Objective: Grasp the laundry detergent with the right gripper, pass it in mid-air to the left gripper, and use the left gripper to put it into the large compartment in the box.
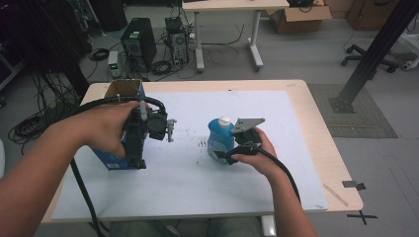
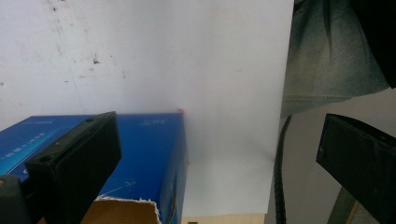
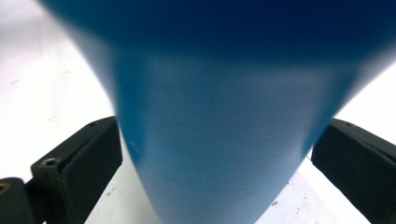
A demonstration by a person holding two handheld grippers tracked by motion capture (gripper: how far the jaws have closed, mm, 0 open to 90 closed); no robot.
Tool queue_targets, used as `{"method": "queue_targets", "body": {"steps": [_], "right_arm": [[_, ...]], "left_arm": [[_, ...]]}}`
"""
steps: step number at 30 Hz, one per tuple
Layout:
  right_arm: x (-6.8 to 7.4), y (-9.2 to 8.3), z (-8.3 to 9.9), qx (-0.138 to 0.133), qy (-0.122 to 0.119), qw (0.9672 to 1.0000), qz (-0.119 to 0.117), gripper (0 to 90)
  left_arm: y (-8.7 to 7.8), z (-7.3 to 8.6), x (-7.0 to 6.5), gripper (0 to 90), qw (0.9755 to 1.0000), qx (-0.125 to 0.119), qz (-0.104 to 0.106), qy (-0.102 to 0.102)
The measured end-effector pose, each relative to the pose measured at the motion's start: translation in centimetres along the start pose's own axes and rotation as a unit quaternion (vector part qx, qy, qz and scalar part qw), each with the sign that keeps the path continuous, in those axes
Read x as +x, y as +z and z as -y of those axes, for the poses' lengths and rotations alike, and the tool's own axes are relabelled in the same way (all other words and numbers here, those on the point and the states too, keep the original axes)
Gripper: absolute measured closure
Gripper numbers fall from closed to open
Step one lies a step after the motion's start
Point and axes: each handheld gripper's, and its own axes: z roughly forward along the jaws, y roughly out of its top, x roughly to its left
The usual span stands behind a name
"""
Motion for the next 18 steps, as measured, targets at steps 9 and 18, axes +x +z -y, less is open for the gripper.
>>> {"method": "queue_targets", "body": {"steps": [9, 18], "right_arm": [[-0.05, 0.08, 0.03, -0.008, 0.006, 0.9998, 0.015, 2.2], [0.02, 0.09, 0.04, -0.010, 0.005, 0.9997, 0.022, 8.8]], "left_arm": [[0.03, -0.01, 0.05, 0.4, 1.0000, -0.001, 0.000, 0.000], [0.17, -0.04, 0.10, 0.4, 1.0000, 0.000, 0.002, 0.001]]}}
